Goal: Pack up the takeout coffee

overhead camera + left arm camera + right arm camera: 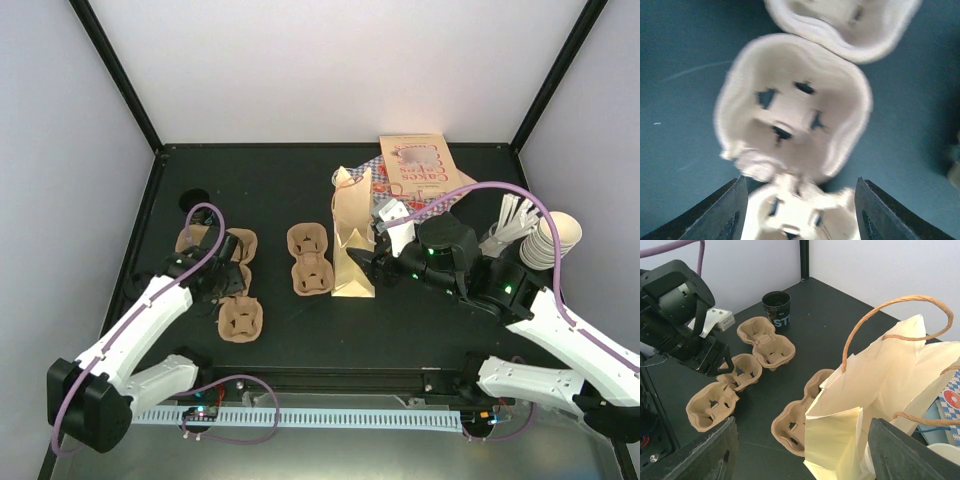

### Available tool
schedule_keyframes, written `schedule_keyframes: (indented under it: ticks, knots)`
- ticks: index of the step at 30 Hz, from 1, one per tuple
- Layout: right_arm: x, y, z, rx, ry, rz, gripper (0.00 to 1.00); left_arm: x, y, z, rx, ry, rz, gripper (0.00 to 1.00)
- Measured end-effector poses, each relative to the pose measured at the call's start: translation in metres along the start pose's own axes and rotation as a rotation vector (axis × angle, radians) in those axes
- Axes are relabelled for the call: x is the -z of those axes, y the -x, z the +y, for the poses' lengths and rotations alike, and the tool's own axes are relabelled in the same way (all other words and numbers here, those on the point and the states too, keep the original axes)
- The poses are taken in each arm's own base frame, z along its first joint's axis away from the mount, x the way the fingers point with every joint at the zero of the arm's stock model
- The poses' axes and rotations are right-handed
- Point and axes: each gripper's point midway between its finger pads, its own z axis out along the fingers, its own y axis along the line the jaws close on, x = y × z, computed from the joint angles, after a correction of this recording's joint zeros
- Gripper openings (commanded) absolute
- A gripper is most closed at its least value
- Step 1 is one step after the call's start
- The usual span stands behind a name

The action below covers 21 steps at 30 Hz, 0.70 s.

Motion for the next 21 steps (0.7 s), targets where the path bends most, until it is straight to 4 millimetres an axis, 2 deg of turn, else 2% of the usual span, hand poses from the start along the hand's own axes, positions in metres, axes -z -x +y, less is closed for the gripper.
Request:
schedule_keyframes:
  ticks: [2, 4, 6, 8, 9, 14, 21]
  knots:
    - [0.0, 0.0, 0.0, 0.001, 0.0, 0.001, 0.74, 0.003, -0.004, -0.014, -0.033, -0.071, 0.018, 0.54]
    - [0.0, 0.0, 0.0, 0.001, 0.0, 0.002, 0.74, 0.006, -0.014, -0.033, -0.074, -0.16, 0.049, 0.44]
    - [-0.001, 0.0, 0.0, 0.001, 0.0, 0.002, 0.74, 0.008, -0.028, -0.053, -0.122, -0.247, 0.084, 0.29]
    - [-0.002, -0.001, 0.0, 0.001, 0.0, 0.005, 0.74, 0.009, -0.043, -0.07, -0.17, -0.317, 0.117, 0.05]
    - [-0.003, -0.001, 0.0, 0.002, 0.0, 0.008, 0.74, 0.01, -0.049, -0.076, -0.184, -0.343, 0.133, 0.02]
    - [-0.005, -0.003, 0.001, 0.002, 0.0, 0.014, 0.74, 0.009, -0.071, -0.101, -0.233, -0.406, 0.196, 0.02]
    - [-0.005, -0.003, 0.001, 0.002, 0.001, 0.015, 0.74, -0.008, -0.102, -0.106, -0.268, -0.374, 0.312, 0.02]
